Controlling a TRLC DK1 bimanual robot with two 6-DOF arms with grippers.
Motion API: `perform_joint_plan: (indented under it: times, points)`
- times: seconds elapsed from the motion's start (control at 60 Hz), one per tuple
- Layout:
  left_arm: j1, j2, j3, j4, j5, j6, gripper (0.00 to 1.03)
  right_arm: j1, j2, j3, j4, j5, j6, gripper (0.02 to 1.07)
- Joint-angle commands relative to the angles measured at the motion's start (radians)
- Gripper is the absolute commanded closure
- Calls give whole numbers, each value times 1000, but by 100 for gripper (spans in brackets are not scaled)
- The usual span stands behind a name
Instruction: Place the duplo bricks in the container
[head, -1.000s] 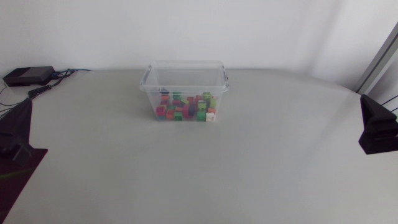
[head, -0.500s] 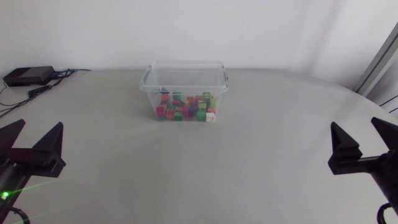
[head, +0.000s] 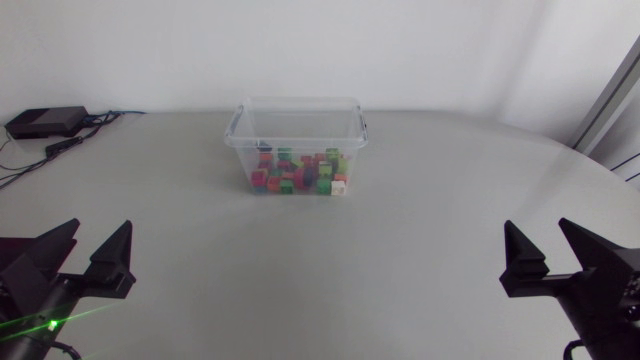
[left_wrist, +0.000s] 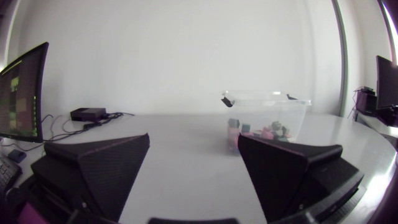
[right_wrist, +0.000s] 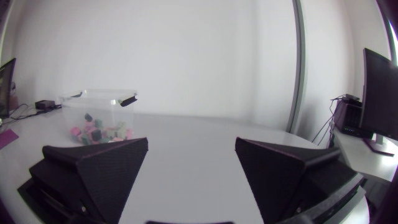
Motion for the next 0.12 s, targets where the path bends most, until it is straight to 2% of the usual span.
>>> perform_joint_plan:
  times: [0.0, 0.1]
  points:
    - [-5, -5, -21, 16, -5, -25, 5, -4, -4, -21, 18, -3, 28, 6]
    - [-5, -5, -21, 16, -5, -25, 5, -4, -4, -21, 18, -3, 28, 6]
